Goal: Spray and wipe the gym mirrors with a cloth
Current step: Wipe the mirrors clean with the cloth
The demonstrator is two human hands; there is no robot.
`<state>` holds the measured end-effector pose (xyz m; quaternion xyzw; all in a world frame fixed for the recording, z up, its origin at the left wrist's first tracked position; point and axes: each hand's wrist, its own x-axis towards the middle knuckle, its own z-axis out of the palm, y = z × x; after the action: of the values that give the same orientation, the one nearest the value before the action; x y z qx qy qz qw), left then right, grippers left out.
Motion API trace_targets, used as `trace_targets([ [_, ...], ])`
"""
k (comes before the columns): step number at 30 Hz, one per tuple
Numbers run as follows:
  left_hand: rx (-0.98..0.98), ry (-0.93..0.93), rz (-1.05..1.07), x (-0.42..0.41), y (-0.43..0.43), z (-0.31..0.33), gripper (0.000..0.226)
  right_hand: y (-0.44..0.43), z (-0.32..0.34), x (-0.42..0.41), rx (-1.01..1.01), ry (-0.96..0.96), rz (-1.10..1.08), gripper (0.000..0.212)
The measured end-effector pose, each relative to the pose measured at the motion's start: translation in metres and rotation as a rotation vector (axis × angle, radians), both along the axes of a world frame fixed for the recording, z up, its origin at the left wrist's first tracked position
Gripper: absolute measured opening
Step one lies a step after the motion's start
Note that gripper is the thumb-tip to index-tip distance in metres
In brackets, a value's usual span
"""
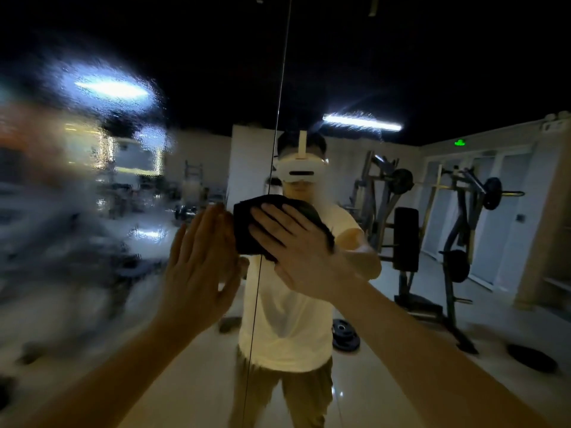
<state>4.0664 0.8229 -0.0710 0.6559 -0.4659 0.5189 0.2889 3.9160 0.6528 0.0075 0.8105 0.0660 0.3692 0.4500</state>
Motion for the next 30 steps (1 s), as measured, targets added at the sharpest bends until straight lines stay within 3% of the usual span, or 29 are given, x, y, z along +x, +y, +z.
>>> trace_targets([
  [2,0.017,0.011,0.058,0.005,0.000,0.008,0.086,-0.005,0.027,-0.008,0.073,-0.081,-0.008,0.055],
  [6,0.051,0.047,0.081,0.006,-0.001,0.007,0.095,-0.012,0.099,-0.015,0.373,-0.546,-0.042,0.065],
  [9,0.057,0.077,0.083,0.007,0.000,0.007,0.097,0.001,0.114,-0.005,0.467,-0.664,-0.047,0.071],
  [14,0.045,0.058,0.022,0.009,0.005,0.006,0.090,0.019,0.056,0.022,0.304,-0.396,0.000,0.064],
  [24,0.050,0.277,-0.048,-0.018,0.021,-0.106,0.075,-0.023,-0.195,-0.027,-0.072,0.283,-0.030,0.047],
  [26,0.091,0.293,-0.027,-0.025,0.022,-0.128,0.078,-0.028,-0.183,-0.038,-0.079,0.248,0.019,0.053],
  [30,0.134,0.332,-0.011,-0.034,0.021,-0.150,0.082,-0.020,-0.107,-0.045,0.354,-0.155,0.043,0.059],
])
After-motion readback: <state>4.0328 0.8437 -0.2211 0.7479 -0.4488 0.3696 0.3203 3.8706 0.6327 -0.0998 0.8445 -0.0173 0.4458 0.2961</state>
